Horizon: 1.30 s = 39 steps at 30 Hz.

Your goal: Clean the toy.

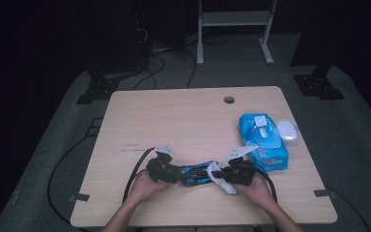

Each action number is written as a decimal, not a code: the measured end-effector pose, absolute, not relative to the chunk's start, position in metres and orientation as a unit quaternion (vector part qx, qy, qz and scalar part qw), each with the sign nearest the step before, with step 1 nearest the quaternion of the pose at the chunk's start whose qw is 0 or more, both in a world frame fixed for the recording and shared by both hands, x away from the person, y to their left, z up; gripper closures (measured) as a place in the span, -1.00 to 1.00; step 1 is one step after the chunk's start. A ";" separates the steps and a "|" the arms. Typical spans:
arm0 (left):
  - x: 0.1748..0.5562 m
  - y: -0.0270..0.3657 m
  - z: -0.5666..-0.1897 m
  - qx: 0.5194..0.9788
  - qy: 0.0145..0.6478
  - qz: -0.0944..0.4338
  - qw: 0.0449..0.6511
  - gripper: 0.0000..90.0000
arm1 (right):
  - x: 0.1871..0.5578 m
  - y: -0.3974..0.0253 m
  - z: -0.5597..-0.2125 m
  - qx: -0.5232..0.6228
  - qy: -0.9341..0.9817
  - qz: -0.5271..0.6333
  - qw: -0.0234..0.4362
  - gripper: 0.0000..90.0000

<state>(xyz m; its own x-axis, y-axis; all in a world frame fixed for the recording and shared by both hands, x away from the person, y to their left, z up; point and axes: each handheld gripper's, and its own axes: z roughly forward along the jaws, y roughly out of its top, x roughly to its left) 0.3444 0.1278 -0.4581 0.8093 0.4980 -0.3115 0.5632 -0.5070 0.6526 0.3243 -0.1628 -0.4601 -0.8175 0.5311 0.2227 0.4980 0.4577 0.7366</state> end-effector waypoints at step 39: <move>0.310 0.123 -0.450 0.892 0.190 0.094 0.400 0.24 | 0.279 -0.155 -0.460 0.253 0.867 0.415 0.111 0.91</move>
<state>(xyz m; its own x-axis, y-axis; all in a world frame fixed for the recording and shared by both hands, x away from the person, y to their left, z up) 0.3104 0.1230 -0.4503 0.9100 0.4144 0.0155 0.2643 -0.6083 0.7484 0.2793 -0.1555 -0.4605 -0.8472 0.5310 0.0175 0.3470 0.5281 0.7750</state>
